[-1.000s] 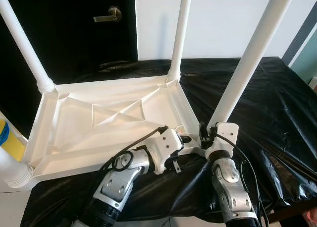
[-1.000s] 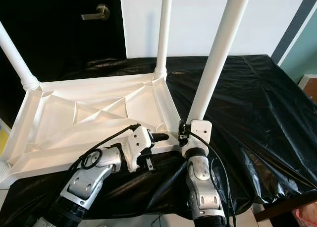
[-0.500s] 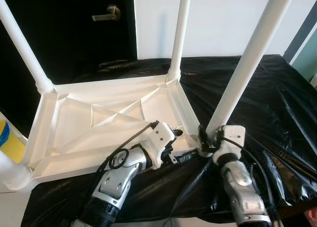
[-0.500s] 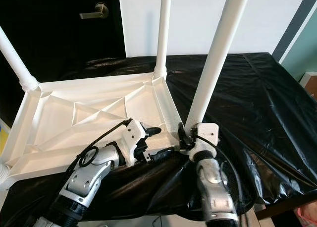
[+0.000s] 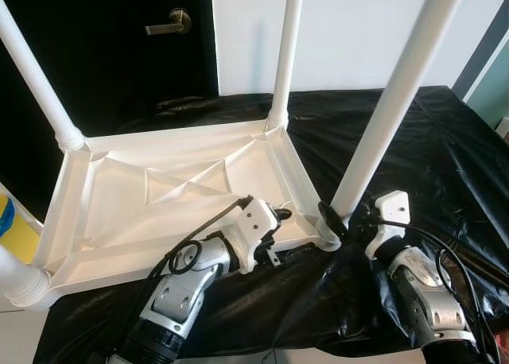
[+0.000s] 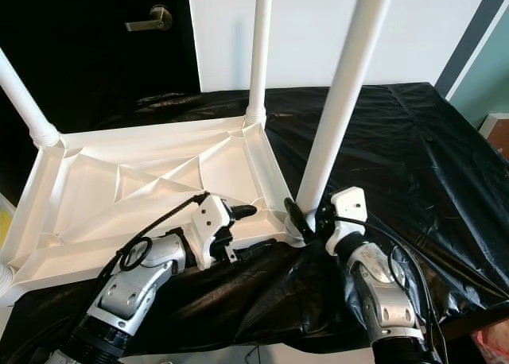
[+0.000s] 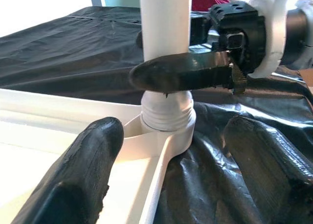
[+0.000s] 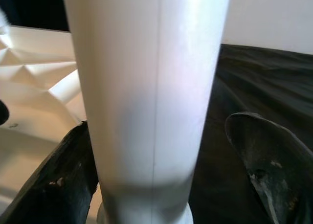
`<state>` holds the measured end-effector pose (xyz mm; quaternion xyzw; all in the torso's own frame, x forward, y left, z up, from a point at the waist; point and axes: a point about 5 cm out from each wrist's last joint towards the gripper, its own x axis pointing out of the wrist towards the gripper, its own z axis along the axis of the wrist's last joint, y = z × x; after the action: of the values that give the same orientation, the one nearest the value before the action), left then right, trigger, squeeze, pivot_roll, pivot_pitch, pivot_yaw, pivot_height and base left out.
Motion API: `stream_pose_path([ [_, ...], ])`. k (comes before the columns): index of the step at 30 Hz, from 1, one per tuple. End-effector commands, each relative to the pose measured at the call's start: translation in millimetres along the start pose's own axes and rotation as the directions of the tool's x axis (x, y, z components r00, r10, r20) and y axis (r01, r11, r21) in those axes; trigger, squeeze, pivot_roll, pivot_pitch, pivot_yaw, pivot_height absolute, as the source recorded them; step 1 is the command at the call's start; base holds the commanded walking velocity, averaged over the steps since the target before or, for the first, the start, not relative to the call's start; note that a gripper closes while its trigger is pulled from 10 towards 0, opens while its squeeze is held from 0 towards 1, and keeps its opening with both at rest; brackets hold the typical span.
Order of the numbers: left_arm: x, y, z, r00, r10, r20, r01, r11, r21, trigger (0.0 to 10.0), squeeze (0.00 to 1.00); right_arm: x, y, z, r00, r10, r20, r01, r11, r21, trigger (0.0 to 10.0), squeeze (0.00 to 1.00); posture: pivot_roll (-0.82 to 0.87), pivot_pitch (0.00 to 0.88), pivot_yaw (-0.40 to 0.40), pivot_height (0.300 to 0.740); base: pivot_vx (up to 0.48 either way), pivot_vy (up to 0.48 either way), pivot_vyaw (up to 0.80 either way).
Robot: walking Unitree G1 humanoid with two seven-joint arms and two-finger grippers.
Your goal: Building children table
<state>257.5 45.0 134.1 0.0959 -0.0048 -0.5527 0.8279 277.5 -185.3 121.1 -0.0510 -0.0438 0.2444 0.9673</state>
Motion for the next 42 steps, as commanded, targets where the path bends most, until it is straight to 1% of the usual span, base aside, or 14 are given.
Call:
stream_pose_path([
  [1, -0.1, -6.0, 1, 0.997, -0.081, -0.004, 0.081, 0.997, 0.012, 10.0, 0.00, 6.6, 0.9, 2, 0.998, 0.070, -0.006, -0.070, 0.997, -0.025, 9.8, 0.00, -0.02, 0.000, -0.017, 0.740, 0.000, 0.000, 0.00],
  [3, -0.1, -6.0, 1, 0.997, -0.081, -0.004, 0.081, 0.997, 0.012, 10.0, 0.00, 6.6, 0.9, 2, 0.998, 0.070, -0.006, -0.070, 0.997, -0.025, 9.8, 0.00, -0.02, 0.000, -0.017, 0.740, 0.000, 0.000, 0.00],
  [4, -0.4, -6.5, 2, 0.996, -0.094, -0.006, 0.094, 0.996, 0.011, 10.0, 0.00, 10.4, 2.1, 2, 0.995, 0.098, -0.009, -0.098, 0.995, -0.028, 8.3, 0.00, -0.02, 0.000, -0.018, 0.740, 0.000, 0.000, 0.00],
  [7, -0.4, -6.5, 2, 0.996, -0.094, -0.006, 0.094, 0.996, 0.011, 10.0, 0.00, 10.4, 2.1, 2, 0.995, 0.098, -0.009, -0.098, 0.995, -0.028, 8.3, 0.00, -0.02, 0.000, -0.018, 0.740, 0.000, 0.000, 0.00],
  [8, -0.6, -6.3, 2, 0.995, -0.100, -0.010, 0.101, 0.995, 0.016, 10.0, 0.00, 12.7, 2.9, 3, 0.993, 0.120, -0.012, -0.121, 0.992, -0.038, 0.6, 0.00, -0.02, 0.000, -0.020, 0.740, 0.000, 0.000, 0.00],
  [10, -0.8, -5.7, 2, 0.995, -0.101, -0.016, 0.101, 0.995, 0.022, 10.0, 0.00, 12.4, 3.2, 1, 0.991, 0.134, -0.020, -0.135, 0.990, -0.040, 0.0, 0.00, -0.02, 0.000, -0.021, 0.740, 0.000, 0.000, 0.00],
  [18, -1.2, -5.2, 2, 0.995, -0.097, -0.026, 0.098, 0.995, 0.033, 10.0, 0.00, 7.2, 2.3, -7, 0.987, 0.150, -0.049, -0.152, 0.988, -0.028, 0.0, 0.00, -0.03, 0.000, -0.019, 0.740, 0.000, 0.000, 0.00],
  [19, -1.0, -5.0, 2, 0.996, -0.090, -0.024, 0.091, 0.995, 0.035, 10.0, 0.00, 5.0, 2.3, -9, 0.989, 0.136, -0.058, -0.137, 0.990, -0.020, 3.8, 0.00, -0.03, 0.000, -0.017, 0.740, 0.000, 0.000, 0.00],
  [20, -1.0, -5.0, 2, 0.996, -0.090, -0.024, 0.091, 0.995, 0.035, 10.0, 0.00, 5.0, 2.3, -9, 0.989, 0.136, -0.058, -0.137, 0.990, -0.020, 3.8, 0.00, -0.03, 0.000, -0.017, 0.740, 0.000, 0.000, 0.00],
  [21, -1.1, -4.7, 2, 0.996, -0.084, -0.022, 0.084, 0.996, 0.035, 10.0, 0.00, 3.3, 2.9, -11, 0.990, 0.126, -0.059, -0.127, 0.992, -0.012, 10.0, 0.00, -0.04, 0.000, -0.016, 0.740, 0.000, 0.000, 0.00],
  [32, 0.5, -7.6, -1, 0.998, -0.059, -0.026, 0.060, 0.998, 0.034, 10.0, 0.00, 6.6, 17.2, -14, 0.983, -0.176, -0.045, 0.178, 0.984, 0.034, 10.0, 0.00, -0.05, 0.000, -0.007, 0.740, 0.000, 0.000, 0.00],
  [36, 0.7, -8.0, -1, 0.998, -0.061, -0.027, 0.062, 0.997, 0.034, 10.0, 0.00, 6.9, 17.9, -14, 0.975, -0.218, -0.035, 0.219, 0.975, 0.032, 10.0, 0.00, -0.05, 0.000, -0.006, 0.740, 0.000, 0.000, 0.00],
  [38, 0.9, -7.6, -2, 0.998, -0.063, -0.029, 0.064, 0.997, 0.037, 10.0, 0.00, 6.8, 19.5, -16, 0.959, -0.280, -0.042, 0.282, 0.958, 0.044, 10.0, 0.00, -0.05, 0.000, -0.006, 0.740, 0.000, 0.000, 0.00],
  [42, 1.3, -4.6, -1, 0.998, -0.060, -0.033, 0.061, 0.997, 0.050, 10.0, 0.00, 3.9, 22.4, -27, 0.867, -0.486, -0.112, 0.493, 0.869, 0.046, 10.0, 0.00, -0.04, 0.000, -0.011, 0.740, 0.000, 0.000, 0.00],
])
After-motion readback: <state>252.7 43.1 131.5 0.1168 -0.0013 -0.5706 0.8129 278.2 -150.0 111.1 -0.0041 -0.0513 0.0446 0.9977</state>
